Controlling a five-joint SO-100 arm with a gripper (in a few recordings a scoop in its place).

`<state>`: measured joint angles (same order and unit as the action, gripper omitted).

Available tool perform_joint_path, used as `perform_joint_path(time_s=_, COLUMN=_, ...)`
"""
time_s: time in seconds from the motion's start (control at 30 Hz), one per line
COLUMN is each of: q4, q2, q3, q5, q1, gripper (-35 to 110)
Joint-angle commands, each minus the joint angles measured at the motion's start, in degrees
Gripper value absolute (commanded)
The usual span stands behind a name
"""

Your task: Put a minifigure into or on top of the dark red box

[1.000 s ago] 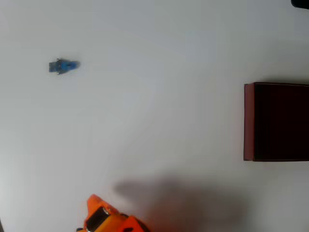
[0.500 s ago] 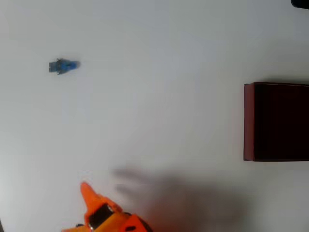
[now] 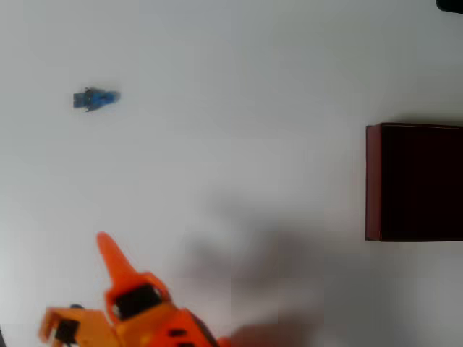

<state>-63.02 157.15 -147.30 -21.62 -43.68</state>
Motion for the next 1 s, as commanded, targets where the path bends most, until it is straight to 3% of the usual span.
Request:
perform_joint_path(time_s=0.0, q4=-2.5, q2=-28.7, q3=23.5, q5=-3.0, q1=-2.6, gripper=24)
perform_joint_path(time_s=0.3, q4=-0.4, q2=-50.0, q3=38.5, q5=-7.0, q1=0.3, gripper=25)
perform_joint_path(time_s=0.6, q4=1.4, q2=-55.1, q3=42.2, q5=-8.9, q1=8.4, gripper=27)
perform_joint_path(time_s=0.97, q4=1.0, q2=-75.1, q3=61.1, q5=-6.9, q1=10.4, gripper=27)
